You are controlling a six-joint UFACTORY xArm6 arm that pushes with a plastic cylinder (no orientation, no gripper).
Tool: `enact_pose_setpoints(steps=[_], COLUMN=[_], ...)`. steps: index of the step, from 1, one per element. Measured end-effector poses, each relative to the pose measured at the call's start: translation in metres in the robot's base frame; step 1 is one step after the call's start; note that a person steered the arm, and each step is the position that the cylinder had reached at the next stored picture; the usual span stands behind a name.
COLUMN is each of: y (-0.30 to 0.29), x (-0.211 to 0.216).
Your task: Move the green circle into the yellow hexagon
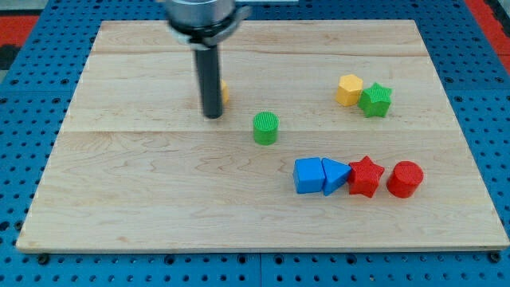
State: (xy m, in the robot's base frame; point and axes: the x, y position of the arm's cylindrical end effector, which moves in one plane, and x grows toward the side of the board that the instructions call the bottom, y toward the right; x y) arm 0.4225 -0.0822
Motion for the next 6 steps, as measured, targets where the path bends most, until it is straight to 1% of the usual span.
enact_pose_setpoints(steps=[1,2,3,4,5,6], y=[0.093,0.166,0.125,0.119,0.173,0.166], x=[0.023,-0.021,-0.011,0.024,0.046,-0.003])
